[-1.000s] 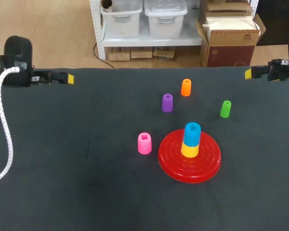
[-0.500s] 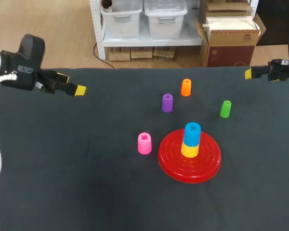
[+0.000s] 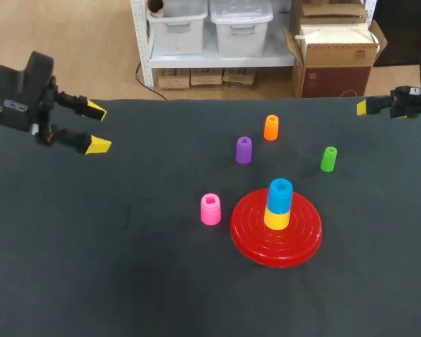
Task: Pick up and stack the cylinders on the red base in this order: pink,purple,orange,green
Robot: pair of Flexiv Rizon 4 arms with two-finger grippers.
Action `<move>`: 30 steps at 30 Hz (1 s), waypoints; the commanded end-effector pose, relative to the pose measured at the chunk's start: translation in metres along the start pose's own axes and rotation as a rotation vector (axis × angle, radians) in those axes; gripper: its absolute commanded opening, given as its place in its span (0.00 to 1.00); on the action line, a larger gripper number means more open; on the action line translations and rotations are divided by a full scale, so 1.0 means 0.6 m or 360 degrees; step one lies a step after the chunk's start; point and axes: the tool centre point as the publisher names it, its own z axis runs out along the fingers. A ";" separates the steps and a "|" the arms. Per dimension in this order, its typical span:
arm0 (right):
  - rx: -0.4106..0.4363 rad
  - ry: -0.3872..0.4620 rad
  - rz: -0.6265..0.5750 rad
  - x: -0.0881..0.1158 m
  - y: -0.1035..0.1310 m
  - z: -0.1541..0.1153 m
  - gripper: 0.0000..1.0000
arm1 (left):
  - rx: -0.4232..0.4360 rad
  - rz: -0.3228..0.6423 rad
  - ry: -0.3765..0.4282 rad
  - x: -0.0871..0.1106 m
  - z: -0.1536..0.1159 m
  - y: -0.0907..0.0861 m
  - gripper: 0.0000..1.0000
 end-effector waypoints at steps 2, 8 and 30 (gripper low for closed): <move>-0.0002 -0.0001 -0.0001 0.000 -0.001 0.001 1.00 | 0.0535 0.0380 0.0110 0.004 0.005 0.019 1.00; -0.0002 -0.0001 -0.0001 0.000 -0.001 0.001 1.00 | 0.0508 0.0378 0.0123 0.005 0.012 0.021 1.00; -0.0002 -0.0001 -0.0001 0.000 -0.001 0.001 1.00 | 0.0558 0.0373 0.0216 -0.014 0.012 0.005 1.00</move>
